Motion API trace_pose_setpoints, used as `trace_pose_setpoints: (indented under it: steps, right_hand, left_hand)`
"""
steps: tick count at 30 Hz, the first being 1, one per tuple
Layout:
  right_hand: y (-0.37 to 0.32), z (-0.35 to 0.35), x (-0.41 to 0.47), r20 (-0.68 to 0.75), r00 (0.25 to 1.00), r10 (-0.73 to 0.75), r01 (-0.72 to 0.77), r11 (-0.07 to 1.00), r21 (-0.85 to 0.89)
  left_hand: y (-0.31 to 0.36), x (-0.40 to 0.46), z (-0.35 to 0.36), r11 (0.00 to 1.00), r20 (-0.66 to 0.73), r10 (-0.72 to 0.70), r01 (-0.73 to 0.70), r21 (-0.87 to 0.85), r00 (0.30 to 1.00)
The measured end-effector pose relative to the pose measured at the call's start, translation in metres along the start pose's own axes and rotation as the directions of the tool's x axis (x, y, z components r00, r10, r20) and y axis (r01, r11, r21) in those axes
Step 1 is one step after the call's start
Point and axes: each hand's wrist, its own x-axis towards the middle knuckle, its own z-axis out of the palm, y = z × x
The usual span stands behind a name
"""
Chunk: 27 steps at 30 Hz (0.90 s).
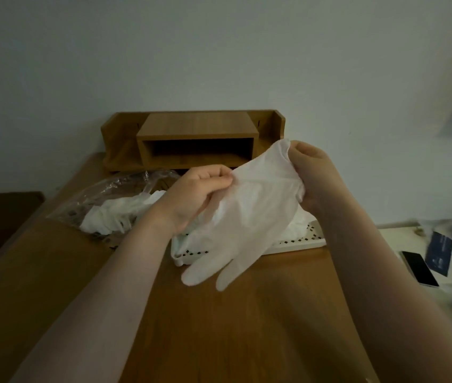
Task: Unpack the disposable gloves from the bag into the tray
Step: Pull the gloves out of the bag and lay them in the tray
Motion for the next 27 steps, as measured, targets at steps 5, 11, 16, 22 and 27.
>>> trace_pose_setpoints:
  steps: [5,11,16,22,27]
  right_hand:
    - [-0.013,0.009,-0.003,0.237,0.969,0.069,0.014,0.943,-0.332]
    - [0.0,0.003,0.014,0.33,0.888,0.319,-0.296,0.948,-0.119]
    - [0.035,-0.01,0.01,0.457,0.833,0.314,-0.445,0.87,0.213]
    - [0.042,-0.002,0.006,0.428,0.904,0.007,-0.06,0.992,0.111]
    - [0.037,-0.006,0.014,0.268,0.963,0.011,0.006,0.998,-0.06]
  left_hand:
    - [0.009,0.011,0.003,0.996,0.131,-0.075,0.07,0.047,0.988]
    - [0.015,0.023,0.023,0.979,-0.032,-0.11,0.114,0.167,0.993]
    - [0.01,0.031,0.025,0.939,-0.115,-0.109,0.064,-0.338,0.987]
    - [-0.007,0.036,0.023,0.661,-0.187,-0.173,-0.027,-0.75,0.967]
    - [-0.032,0.028,0.007,0.516,-0.155,-0.072,-0.096,-0.851,0.985]
